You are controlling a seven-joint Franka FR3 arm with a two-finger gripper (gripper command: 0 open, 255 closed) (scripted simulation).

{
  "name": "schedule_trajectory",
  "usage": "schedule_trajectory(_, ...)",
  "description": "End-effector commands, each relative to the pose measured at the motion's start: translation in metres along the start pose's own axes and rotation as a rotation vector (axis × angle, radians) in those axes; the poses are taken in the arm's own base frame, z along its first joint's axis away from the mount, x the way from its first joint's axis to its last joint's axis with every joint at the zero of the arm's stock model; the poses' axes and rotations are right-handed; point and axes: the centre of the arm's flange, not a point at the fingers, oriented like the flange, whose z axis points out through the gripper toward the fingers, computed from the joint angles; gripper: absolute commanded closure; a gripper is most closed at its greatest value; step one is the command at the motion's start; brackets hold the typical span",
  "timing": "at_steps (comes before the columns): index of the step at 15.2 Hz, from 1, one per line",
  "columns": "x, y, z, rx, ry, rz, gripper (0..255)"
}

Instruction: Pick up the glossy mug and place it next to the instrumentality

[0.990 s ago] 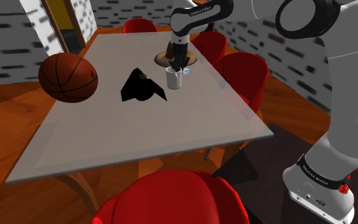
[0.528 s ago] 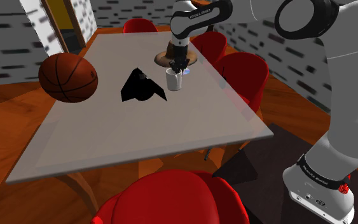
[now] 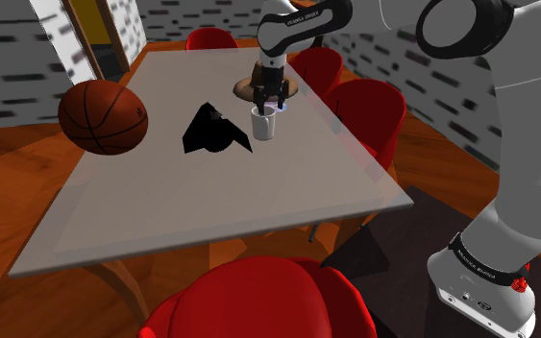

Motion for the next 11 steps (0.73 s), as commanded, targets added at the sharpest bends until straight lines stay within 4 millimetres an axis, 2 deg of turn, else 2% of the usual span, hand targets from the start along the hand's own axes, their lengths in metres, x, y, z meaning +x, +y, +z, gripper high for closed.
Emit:
schedule_trajectory(1, 0.0, 0.0, -0.02, 0.0, 0.0, 0.0, 0)
schedule_trajectory(3, 0.0, 0.0, -0.044, 0.0, 0.0, 0.0, 0)
schedule_trajectory(11, 0.0, 0.0, -0.044, 0.0, 0.0, 0.0, 0)
